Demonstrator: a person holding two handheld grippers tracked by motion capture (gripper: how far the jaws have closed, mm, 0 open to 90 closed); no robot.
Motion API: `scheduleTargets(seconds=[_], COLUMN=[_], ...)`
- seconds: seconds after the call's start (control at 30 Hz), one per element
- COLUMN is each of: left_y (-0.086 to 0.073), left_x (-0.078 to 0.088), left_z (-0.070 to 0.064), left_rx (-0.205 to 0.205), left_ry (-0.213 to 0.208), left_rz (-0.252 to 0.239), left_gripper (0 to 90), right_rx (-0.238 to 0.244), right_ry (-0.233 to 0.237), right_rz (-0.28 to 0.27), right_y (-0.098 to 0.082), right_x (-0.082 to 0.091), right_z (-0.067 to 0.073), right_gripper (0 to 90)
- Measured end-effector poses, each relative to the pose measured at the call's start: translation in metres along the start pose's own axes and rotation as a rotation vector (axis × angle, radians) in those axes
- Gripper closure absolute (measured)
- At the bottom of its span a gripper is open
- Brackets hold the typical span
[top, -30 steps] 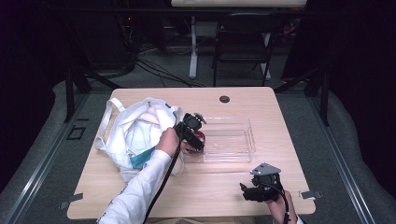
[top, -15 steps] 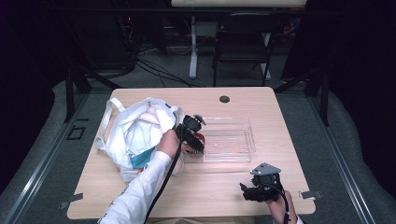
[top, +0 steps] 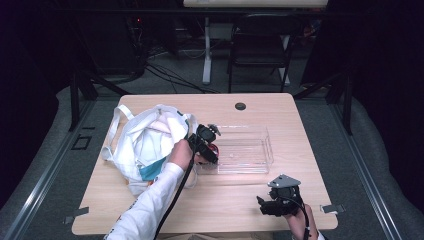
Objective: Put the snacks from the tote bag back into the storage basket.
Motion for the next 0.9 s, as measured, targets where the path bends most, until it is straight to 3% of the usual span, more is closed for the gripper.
scheduleTargets(seconds=[0.4, 0.63, 0.9], left_y=[-0.001, 0.009, 0.011], left_x=[0.001, 0.018, 0.041], left_z=[0.000, 0.003, 0.011], left_rx=[0.004, 0.035, 0.037], left_ry=[0.000, 0.001, 0.006], left_rz=[0.011, -0.063, -0.107], left_gripper=[25.6, 20.4, 13.0], right_rx=[-0.003, -0.002, -0.003], right_ry=[-0.001, -0.001, 0.004], right_rz=[-0.001, -0.004, -0.010], right_y=[0.000, 0.000, 0.001], right_x=[0.000, 0.000, 0.000], right_z=[0.000, 0.000, 0.000], right_gripper=[14.3, 14.3, 14.3])
Point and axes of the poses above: each handheld gripper's, and its own axes: x roughly backward along the jaws, y roughly out of its top, z roughly to its left, the point moved 8 cm from there along -x, roughly forward along the jaws, and after that the axes turned 11 degrees about y, right-handed, at the moved point
